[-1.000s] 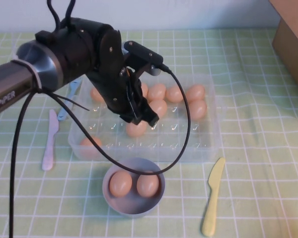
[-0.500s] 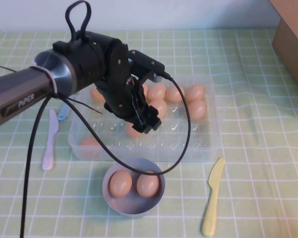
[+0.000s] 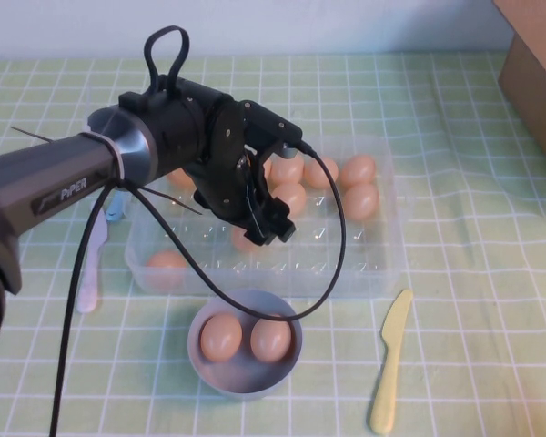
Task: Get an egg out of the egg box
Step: Pick up the egg from the plastic box
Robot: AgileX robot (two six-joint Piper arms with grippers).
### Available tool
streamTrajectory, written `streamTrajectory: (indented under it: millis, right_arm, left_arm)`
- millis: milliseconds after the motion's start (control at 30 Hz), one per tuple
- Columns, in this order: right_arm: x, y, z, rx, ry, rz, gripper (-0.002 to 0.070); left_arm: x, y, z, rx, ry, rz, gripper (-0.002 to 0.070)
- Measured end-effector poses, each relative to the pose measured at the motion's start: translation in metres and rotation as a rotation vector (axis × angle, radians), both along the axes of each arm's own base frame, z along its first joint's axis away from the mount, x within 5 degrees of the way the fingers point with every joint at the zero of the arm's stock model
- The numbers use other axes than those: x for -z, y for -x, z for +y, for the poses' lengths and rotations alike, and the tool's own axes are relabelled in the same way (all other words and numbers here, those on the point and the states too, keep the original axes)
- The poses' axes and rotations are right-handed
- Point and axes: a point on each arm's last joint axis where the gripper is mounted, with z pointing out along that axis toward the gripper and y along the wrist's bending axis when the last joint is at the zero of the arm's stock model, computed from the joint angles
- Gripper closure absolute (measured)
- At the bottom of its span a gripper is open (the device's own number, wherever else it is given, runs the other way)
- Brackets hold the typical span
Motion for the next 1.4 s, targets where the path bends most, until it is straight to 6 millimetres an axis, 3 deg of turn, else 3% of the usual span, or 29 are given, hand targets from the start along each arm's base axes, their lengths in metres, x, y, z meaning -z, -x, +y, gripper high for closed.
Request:
streamTrajectory:
  millis: [467,733,1067,1400]
  right_arm:
    - [0.0,0.0,0.0,0.0,0.0,0.0,0.0694]
    - [0.0,0.0,0.0,0.0,0.0,0.0,0.0694]
    - [0.0,0.0,0.0,0.0,0.0,0.0,0.0694]
    - [0.0,0.0,0.0,0.0,0.0,0.0,0.0694]
  left_arm:
    - [-0.001,-0.002,0.0,-0.004,0.004,-0.021,0.0216]
    - [0.018,-0.006,-0.003,0.0,-0.017,-0.001,0.0216]
    - [0.025,-0.009,-0.004,0.002,-0.016,-0.008,0.0219]
    - [0.025,-0.009,-0.004,0.004,-0.019,-0.012,0.0314]
